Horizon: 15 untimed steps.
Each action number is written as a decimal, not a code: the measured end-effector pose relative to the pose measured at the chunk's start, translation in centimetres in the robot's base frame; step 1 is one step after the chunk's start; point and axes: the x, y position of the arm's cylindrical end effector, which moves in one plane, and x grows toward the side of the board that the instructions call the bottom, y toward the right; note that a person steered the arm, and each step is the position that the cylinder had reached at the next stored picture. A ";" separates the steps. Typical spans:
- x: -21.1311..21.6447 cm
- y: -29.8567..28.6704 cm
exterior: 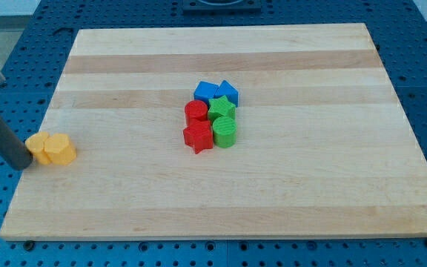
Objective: Push the yellow heart slightly up and right
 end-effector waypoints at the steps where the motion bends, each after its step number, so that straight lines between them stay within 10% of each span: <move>1: -1.3 0.0; 15: -7.6 7.8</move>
